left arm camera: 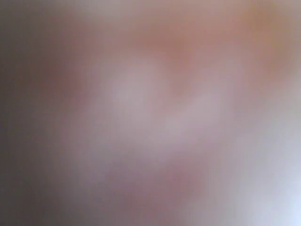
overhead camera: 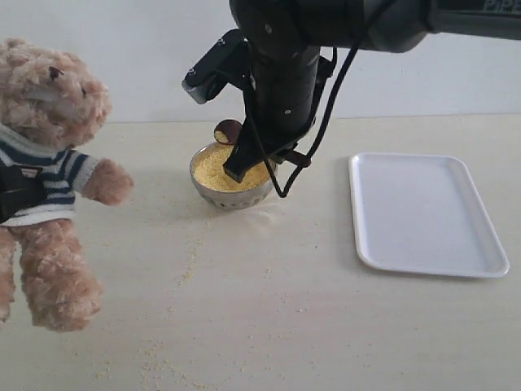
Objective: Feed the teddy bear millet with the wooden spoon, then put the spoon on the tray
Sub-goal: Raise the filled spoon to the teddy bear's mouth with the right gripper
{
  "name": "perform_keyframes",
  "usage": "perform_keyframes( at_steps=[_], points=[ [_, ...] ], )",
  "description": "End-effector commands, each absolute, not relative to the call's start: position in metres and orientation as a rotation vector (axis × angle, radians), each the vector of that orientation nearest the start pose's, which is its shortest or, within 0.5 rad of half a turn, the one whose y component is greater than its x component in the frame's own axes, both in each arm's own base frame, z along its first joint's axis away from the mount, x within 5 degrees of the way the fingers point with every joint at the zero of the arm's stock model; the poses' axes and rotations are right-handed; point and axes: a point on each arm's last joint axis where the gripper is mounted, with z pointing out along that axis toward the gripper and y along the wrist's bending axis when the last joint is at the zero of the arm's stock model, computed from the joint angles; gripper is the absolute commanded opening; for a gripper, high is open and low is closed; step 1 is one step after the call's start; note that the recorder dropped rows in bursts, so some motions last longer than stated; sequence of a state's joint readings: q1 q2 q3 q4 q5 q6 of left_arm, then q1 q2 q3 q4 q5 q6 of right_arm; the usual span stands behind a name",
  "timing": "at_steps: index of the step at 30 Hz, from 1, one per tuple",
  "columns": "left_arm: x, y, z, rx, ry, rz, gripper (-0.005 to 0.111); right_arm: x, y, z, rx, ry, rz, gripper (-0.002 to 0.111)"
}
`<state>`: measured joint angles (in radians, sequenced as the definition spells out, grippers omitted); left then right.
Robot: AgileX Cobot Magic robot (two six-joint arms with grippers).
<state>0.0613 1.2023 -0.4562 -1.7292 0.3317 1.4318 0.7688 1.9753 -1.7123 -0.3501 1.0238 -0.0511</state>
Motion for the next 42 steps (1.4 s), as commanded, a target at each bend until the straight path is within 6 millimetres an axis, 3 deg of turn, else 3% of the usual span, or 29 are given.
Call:
perform_keyframes(
  at_steps=[1, 12, 16, 20, 25, 32, 42],
  points=[
    [0.216, -0.027, 0.205, -0.219, 2.210, -0.675, 0.005, 0.316, 0.269, 0.288, -1.224, 2.422, -0.210, 0.000],
    [0.209, -0.051, 0.183, -0.278, 2.438, -1.127, 0.005, 0.282, 0.247, 0.351, -1.194, 2.384, -0.054, 0.000],
    [0.218, -0.051, 0.171, -0.273, 2.513, -1.126, 0.005, 0.273, 0.251, 0.351, -1.324, 2.359, -0.026, 0.000],
    [0.236, -0.038, 0.165, -0.344, 2.514, -1.052, 0.005, 0.274, 0.253, 0.359, -1.301, 2.290, 0.000, 0.000],
    [0.254, -0.020, 0.168, -0.395, 2.469, -1.109, 0.005, 0.273, 0.257, 0.361, -1.298, 2.263, 0.041, 0.000],
    [0.263, -0.028, 0.156, -0.420, 2.426, -1.330, 0.005, 0.265, 0.274, 0.365, -1.279, 2.213, 0.328, 0.000],
    [0.267, -0.030, 0.160, -0.442, 2.354, -1.393, 0.005, 0.265, 0.279, 0.361, -1.293, 2.204, 0.340, 0.000]
  ],
)
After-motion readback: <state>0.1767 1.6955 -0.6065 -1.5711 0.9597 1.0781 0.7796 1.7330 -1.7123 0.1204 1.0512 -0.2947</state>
